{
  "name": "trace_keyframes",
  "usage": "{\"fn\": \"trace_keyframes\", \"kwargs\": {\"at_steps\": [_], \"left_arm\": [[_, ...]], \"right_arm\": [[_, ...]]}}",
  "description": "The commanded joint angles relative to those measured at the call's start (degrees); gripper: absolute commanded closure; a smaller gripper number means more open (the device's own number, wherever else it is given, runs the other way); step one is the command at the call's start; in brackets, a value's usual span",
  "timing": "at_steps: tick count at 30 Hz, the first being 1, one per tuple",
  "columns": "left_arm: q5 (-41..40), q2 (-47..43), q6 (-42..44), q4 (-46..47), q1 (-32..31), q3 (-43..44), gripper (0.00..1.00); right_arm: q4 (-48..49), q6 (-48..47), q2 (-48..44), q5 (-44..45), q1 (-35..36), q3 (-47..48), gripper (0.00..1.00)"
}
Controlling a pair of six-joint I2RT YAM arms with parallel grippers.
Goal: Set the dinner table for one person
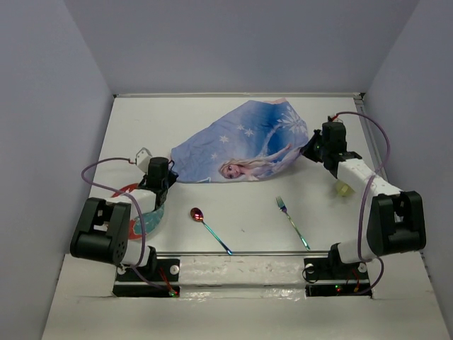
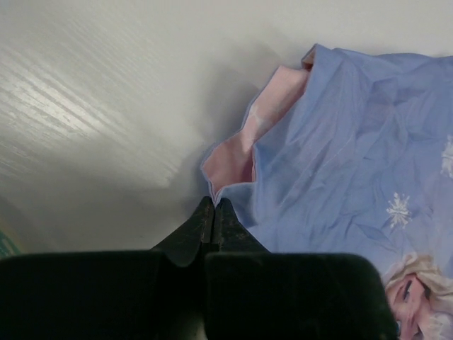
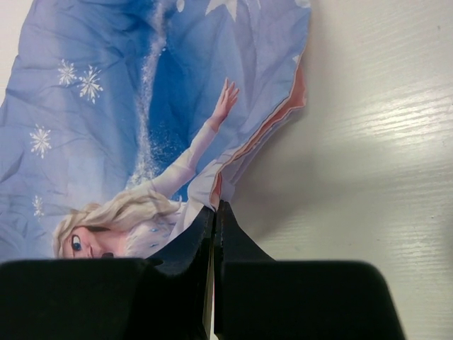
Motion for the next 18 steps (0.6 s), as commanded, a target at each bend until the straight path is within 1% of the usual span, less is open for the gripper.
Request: {"fn": "trace_keyframes", "kwargs": {"at_steps": [1, 2, 3, 5, 6, 8, 10, 13, 18], "left_arm": [[0.27, -7.00, 1.07, 4.32, -0.64, 0.71, 1.00], [0.72, -8.95, 1.15, 4.32, -0.73, 1.15, 1.00], [1.24, -12.71, 1.33, 4.23, -0.82, 2.46, 1.00], [2.30, -16.33, 1.59, 3.79, -1.00, 4.22, 1.00], [2.65, -19.48, 1.59, 3.27, -1.00, 6.67, 1.00], [3.09, -21.96, 2.29, 1.60, -1.00, 11.23, 1.00], [3.53, -24.78, 2.82, 0.45, -1.00, 14.59, 1.00], [5.02, -27.24, 3.44, -0.08, -1.00, 21.18, 1.00], [7.49, -29.00, 3.96, -0.61, -1.00, 30.93, 1.00]], "right_arm": [[3.39, -0.51, -3.28, -2.69, -0.46, 0.04, 1.00], [3.39, -0.24, -5.03, -3.21, -0.46, -0.04, 1.00], [3.39, -0.33, -6.35, -3.39, -0.46, -0.13, 1.00], [3.21, -0.24, -9.51, -4.53, -0.46, -0.31, 1.00], [2.86, -0.15, -12.92, -4.97, -0.46, -0.05, 1.00], [1.12, -0.41, -17.93, -5.50, -0.46, 1.79, 1.00], [-0.30, -0.77, -20.76, -5.33, -0.46, 3.99, 1.00], [-3.28, -2.26, -24.90, -4.71, -0.46, 10.31, 1.00], [-8.12, -5.86, -26.75, -2.61, -0.46, 22.17, 1.00]]}}
